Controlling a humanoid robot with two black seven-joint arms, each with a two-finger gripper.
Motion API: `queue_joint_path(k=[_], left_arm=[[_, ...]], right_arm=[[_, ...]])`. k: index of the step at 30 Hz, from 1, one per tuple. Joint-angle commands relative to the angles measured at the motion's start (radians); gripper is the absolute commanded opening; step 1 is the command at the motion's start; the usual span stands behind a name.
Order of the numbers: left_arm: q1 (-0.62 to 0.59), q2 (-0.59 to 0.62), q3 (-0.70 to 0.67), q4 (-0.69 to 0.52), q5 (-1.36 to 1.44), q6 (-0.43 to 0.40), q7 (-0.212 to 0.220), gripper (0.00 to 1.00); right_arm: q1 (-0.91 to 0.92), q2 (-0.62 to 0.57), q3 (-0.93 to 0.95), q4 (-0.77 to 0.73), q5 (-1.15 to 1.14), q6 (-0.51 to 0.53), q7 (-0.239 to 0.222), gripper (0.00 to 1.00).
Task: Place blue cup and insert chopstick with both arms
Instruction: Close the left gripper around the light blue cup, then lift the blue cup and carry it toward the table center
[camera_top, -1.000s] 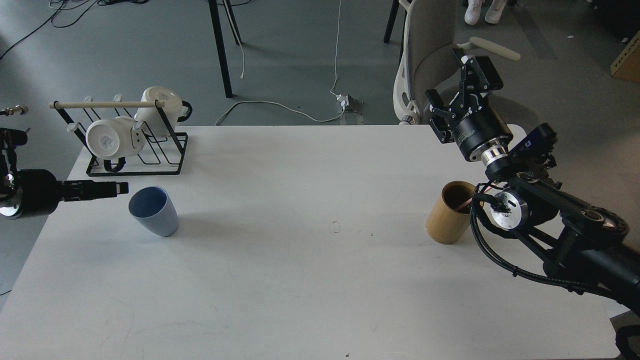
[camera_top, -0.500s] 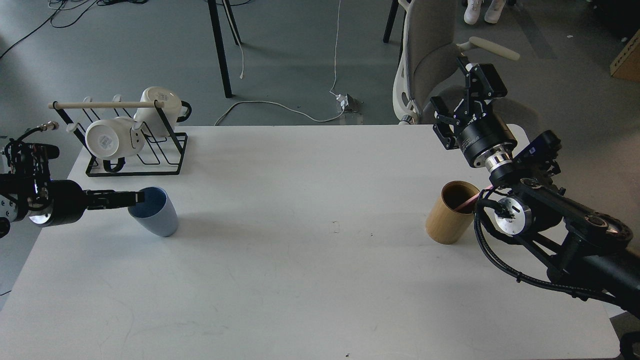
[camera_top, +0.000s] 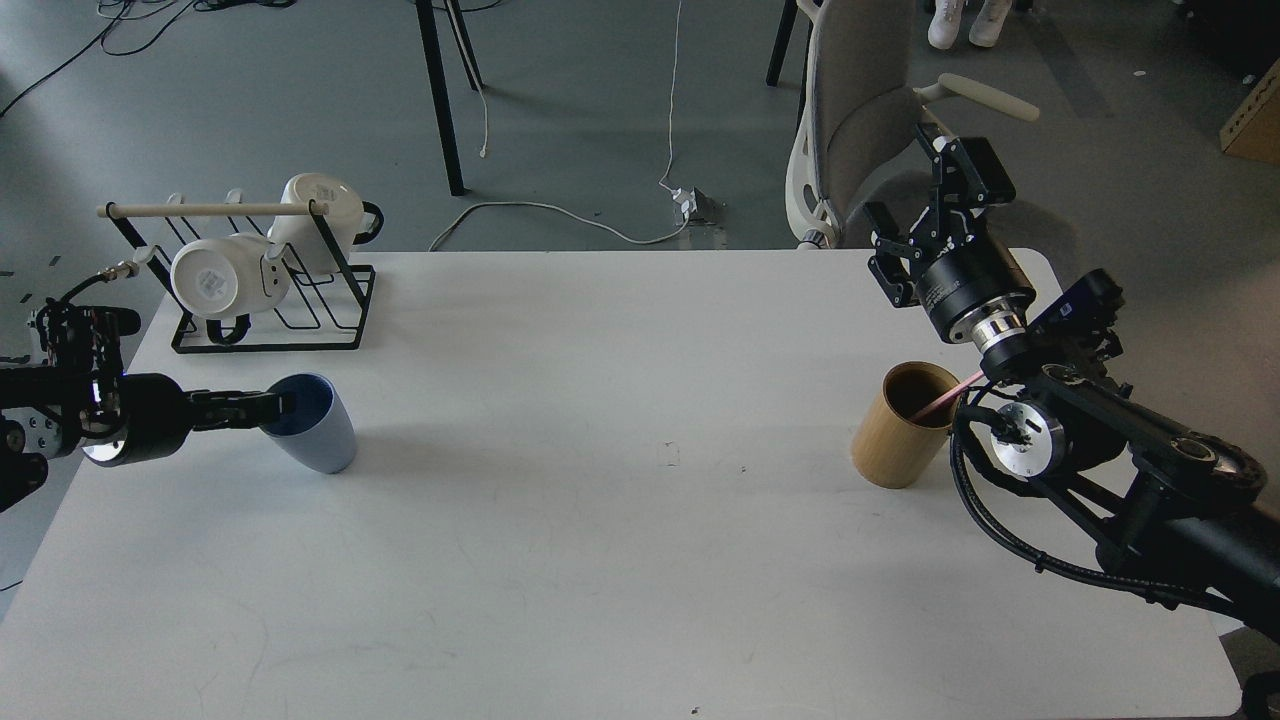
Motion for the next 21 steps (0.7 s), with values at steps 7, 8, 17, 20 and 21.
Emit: queue_joint_path(k=[7, 8, 17, 20, 21], left_arm=[[0.008, 0.01, 0.002, -0.045, -0.001, 0.093, 0.0, 0.01], [0.007, 0.012, 0.001, -0.063, -0.001, 0.101, 0.0, 0.0], [-0.082, 0.09, -0.013, -0.333, -0.01, 0.168, 0.0, 0.0], [-0.143, 0.027, -0.012, -0.404, -0.019, 0.162, 0.0, 0.0], [-0.16, -0.013, -0.01, -0.404, -0.019, 0.161, 0.0, 0.0]], right_arm=[[-0.005, -0.009, 0.0, 0.001, 0.0, 0.0, 0.0, 0.97], [-0.005, -0.011, 0.0, 0.001, 0.0, 0.0, 0.0, 0.97], [-0.004, -0.035, 0.044, -0.009, 0.0, -0.005, 0.0, 0.97], [-0.004, -0.04, 0.104, -0.008, 0.006, -0.008, 0.0, 0.96], [-0.005, -0.04, 0.121, -0.008, 0.006, -0.01, 0.0, 0.96]])
